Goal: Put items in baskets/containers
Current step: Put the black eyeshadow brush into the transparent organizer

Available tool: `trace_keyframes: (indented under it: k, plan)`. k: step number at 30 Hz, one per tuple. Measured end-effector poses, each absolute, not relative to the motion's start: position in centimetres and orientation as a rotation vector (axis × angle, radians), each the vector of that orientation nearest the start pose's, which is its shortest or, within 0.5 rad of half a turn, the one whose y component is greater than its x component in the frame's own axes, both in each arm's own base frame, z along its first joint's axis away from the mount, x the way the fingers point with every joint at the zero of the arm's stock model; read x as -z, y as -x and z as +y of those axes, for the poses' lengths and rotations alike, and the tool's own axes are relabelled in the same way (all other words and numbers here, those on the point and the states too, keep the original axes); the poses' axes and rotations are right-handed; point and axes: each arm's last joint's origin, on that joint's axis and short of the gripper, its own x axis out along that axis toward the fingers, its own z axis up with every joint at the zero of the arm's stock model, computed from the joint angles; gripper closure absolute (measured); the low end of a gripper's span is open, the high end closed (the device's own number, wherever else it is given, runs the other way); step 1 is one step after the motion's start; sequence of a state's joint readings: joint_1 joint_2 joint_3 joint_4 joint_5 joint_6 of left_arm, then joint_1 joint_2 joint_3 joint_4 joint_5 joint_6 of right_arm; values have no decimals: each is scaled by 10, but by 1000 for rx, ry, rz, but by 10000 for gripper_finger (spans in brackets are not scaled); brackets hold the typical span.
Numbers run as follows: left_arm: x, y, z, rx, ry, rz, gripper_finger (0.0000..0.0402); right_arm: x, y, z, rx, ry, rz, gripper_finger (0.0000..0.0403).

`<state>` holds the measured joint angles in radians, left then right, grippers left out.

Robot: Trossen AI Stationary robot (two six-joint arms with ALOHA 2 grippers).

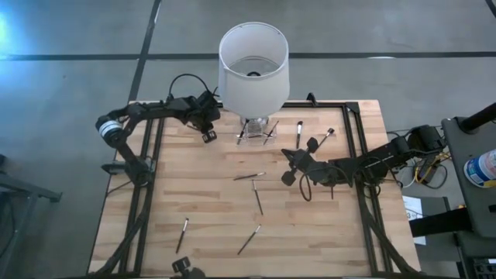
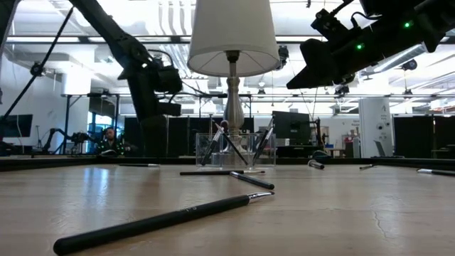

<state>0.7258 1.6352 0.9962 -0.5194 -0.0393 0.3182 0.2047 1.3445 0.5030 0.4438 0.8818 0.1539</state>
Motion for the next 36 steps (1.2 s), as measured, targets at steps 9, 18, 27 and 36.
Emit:
trace_keyframes:
  k: [9, 18, 27, 36]
  plan:
    - [-180, -239, 193, -564, 18, 1272, 353, -185, -248, 29, 692, 60, 292, 394]
    - [-179, -239, 191, -519, 42, 1274, 353, -185, -248, 29, 691, 63, 293, 394]
    - [-180, -238, 191, -527, 36, 1286, 347, -185, -248, 29, 692, 60, 292, 394]
    - [-177, -239, 184, -450, 26, 1311, 289, -185, -248, 29, 692, 59, 291, 394]
